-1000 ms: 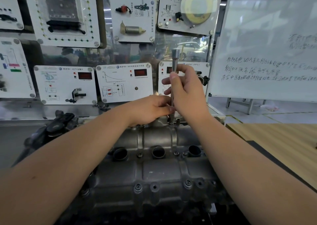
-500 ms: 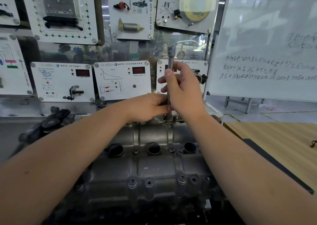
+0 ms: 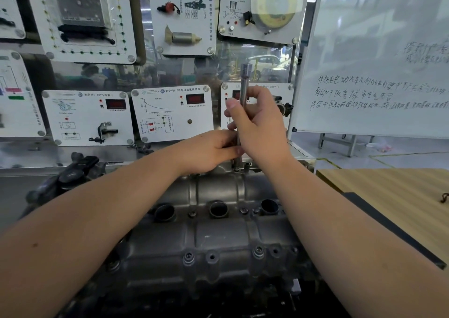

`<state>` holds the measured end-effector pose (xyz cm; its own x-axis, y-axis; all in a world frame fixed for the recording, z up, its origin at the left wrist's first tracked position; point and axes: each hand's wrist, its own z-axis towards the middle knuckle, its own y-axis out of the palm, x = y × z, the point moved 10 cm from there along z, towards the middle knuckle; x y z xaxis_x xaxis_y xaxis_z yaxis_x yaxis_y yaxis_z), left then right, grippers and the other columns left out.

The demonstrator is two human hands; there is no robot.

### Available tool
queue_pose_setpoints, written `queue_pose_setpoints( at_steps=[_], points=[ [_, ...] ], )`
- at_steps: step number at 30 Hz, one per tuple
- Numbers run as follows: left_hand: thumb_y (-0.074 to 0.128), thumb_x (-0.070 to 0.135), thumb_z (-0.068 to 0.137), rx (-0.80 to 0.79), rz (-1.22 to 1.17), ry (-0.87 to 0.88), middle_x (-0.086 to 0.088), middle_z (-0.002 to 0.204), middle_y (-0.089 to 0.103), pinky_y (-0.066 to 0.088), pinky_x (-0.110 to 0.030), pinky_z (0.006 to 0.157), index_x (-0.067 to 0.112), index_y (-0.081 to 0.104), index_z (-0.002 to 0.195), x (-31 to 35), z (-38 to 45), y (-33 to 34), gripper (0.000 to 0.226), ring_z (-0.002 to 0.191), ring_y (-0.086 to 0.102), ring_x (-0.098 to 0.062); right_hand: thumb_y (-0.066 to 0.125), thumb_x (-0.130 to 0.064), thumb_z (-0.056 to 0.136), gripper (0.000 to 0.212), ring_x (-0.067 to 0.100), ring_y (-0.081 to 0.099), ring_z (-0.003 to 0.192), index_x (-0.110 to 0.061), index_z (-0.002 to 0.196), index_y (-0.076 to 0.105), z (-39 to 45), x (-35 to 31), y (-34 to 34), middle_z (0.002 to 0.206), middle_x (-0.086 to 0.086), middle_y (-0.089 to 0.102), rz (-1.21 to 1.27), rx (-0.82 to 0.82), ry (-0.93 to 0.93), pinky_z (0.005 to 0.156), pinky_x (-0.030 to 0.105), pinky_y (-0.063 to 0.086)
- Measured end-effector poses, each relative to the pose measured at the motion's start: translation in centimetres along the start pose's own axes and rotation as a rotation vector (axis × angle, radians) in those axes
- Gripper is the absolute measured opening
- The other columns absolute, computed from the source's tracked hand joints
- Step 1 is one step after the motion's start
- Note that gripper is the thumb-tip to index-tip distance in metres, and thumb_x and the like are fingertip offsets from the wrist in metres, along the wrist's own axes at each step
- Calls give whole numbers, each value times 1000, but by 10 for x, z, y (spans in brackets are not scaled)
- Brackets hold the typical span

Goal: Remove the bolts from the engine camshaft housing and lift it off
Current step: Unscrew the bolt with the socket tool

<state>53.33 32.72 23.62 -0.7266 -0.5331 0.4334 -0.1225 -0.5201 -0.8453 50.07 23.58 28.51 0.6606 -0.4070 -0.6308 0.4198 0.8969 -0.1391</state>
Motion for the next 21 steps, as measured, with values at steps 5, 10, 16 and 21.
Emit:
queue_pose_setpoints(
  at_steps=[5,10,16,21],
  points=[
    [50,38,105,-1,-13,-13,-3,114,69,47,-50,100,15,62,120,-1,0,1,30,110,63,-23,55,-28,102,10,0,67,67,-27,92,59,0,-2,-4,81,-11,71,-1,37,7,58,13,50],
    [48,39,106,-27,-21,-39,0,113,70,46,-48,102,19,65,117,-4,-1,2,28,110,63,-19,46,-27,105,20,2,67,68,-17,99,63,1,-4,2,87,-10,72,-47,-24,5,54,23,55],
    [49,41,105,-9,71,-21,-1,105,69,50,-48,94,21,64,110,1,1,2,25,99,65,-20,59,-32,100,12,1,68,63,-27,108,52,-2,-4,-2,82,-12,74,13,27,-6,58,12,49],
    [48,38,106,-14,-17,-14,-3,119,68,45,-50,104,18,61,125,-1,-1,2,30,114,62,-23,50,-28,103,14,1,68,68,-21,97,60,-1,-7,-2,88,-11,73,-13,14,-10,59,16,51]
  ],
)
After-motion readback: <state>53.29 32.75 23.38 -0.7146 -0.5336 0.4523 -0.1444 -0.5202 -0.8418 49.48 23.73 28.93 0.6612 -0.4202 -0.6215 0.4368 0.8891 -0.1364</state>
